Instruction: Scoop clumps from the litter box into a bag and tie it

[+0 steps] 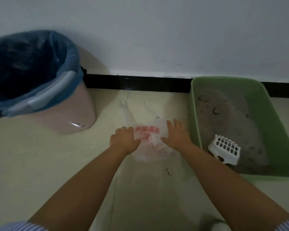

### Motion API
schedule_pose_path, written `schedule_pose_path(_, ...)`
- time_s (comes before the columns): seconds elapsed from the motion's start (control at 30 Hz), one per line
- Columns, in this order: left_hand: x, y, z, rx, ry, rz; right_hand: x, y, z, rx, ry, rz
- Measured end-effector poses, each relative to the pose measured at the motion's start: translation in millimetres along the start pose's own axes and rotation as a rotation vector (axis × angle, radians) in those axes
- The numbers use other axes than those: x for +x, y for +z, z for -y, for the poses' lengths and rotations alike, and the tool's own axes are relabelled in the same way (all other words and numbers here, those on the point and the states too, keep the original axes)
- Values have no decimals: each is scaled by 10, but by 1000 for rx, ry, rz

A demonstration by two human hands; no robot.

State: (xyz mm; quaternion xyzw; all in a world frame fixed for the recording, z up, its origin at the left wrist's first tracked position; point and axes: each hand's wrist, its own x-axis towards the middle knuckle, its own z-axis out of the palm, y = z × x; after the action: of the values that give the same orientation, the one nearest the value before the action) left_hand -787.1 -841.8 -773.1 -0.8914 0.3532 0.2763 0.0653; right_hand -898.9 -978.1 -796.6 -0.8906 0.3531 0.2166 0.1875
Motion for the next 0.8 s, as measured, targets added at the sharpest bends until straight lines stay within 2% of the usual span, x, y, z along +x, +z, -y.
schedule_pose_path(0.13, 5, 375, 197, -211, -29, 48, 307, 98, 2, 62, 98, -5)
schedule_pose_path(0.27, 0, 631, 393, -398, -73, 37, 454, 153, 78, 44, 3, 101)
schedule_pose_path(0.37, 90, 583, 523, -541, -187, -66, 473, 101, 263, 14, -155, 54)
schedule_pose_path(0.47, 202, 358, 515, -818, -351, -210, 404, -49, 373, 186, -234, -68)
schedule_pose_path(0.57, 204, 175, 393, -824, -429, -385, 253, -213, 392, 306, -318, -155)
schedule_pose_path(0.6, 205, 141, 343, -853, -424, -395, 195, -254, 376, 337, -341, -178)
schedule_pose_path(0.67, 215, 70, 243, -1090, -398, -275, 72, -323, 329, 412, -387, -202)
schedule_pose_path(0.73, 178, -36, 156, -1391, -347, -63, -36, -373, 266, 462, -438, -191)
schedule_pose_path(0.8, 133, -121, 78, -1548, -276, 89, -135, -409, 202, 424, -478, -172)
